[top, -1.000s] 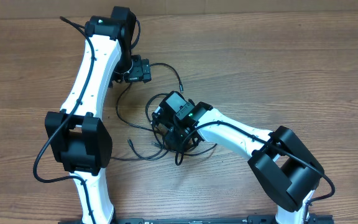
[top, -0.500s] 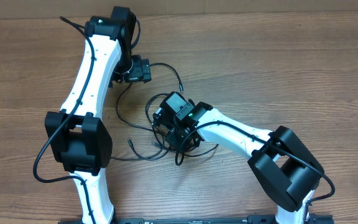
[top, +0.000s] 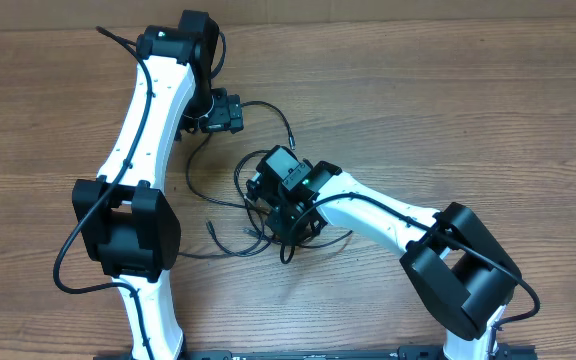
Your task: Untangle cables
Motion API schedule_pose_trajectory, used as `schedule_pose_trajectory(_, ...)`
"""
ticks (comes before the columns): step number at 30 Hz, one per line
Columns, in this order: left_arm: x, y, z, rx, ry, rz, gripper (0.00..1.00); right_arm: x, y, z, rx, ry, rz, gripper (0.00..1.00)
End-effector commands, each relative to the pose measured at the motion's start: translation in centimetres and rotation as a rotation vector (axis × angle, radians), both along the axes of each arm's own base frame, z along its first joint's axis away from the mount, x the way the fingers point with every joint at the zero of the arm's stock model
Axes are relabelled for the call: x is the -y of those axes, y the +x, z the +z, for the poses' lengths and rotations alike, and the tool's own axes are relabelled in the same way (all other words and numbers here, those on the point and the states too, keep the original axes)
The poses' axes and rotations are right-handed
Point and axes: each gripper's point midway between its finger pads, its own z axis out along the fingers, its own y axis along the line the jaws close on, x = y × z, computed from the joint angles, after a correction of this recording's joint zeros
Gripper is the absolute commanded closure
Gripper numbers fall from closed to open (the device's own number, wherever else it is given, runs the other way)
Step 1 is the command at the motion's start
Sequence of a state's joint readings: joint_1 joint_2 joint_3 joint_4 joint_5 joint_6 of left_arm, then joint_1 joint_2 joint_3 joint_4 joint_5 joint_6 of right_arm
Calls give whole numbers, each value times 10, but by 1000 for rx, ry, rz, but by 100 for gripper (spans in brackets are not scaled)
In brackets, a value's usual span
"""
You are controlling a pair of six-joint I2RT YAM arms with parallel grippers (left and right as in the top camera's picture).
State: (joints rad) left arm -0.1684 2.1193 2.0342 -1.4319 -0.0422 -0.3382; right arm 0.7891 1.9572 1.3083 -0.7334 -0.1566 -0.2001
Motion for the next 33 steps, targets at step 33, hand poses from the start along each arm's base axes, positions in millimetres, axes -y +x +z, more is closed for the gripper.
schedule_pose_trajectory(33,-1,0,-6,-13,12,8,0,11,88,296,255,830,-577,96)
